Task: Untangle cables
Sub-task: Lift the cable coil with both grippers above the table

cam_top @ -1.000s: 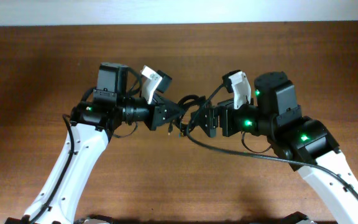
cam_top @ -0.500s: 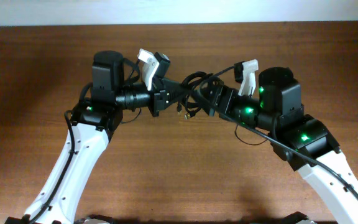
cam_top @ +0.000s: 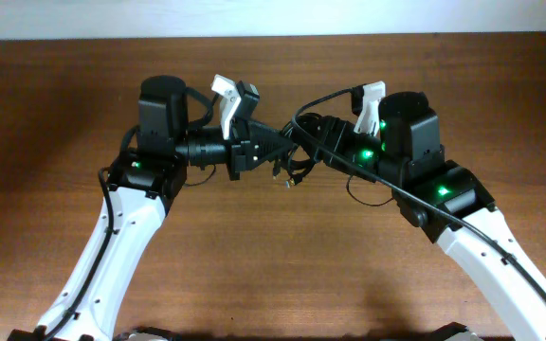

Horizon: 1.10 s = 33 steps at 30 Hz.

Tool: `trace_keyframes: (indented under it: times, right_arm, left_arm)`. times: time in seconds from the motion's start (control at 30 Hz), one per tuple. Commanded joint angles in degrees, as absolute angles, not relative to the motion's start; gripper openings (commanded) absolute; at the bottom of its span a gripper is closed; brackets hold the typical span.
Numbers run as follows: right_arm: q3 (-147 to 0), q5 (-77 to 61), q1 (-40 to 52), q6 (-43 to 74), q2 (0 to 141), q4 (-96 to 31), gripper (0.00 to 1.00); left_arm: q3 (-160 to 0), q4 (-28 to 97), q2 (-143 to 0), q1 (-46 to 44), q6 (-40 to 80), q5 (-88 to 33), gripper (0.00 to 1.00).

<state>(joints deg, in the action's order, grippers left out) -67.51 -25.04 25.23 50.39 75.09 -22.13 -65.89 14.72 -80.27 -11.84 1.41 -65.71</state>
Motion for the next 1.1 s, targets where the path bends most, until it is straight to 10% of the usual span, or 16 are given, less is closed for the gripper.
trace_keyframes:
  times: [0.0, 0.13, 0.87, 1.07]
  right_arm:
    - [-68.5, -20.3, 25.4, 50.0, 75.7, -22.1, 0.27]
    - [-68.5, -20.3, 25.4, 50.0, 75.7, -22.2, 0.04]
    - [-68.6, -37.9, 13.6, 49.8, 67.9, -22.0, 0.04]
    - [-68.5, -38.4, 13.4, 49.8, 68.0, -23.9, 0.22]
  left_arm:
    - [-66.8, 14.2, -80.1, -12.0, 1.7, -69.7, 0.0]
    - [-66.8, 14.2, -80.1, -12.0, 1.7, -69.7, 0.0]
    - [-66.8, 29.4, -80.1, -6.7, 2.3, -48.8, 0.0]
    - [-66.8, 20.4, -80.1, -6.7, 0.2, -69.8, 0.0]
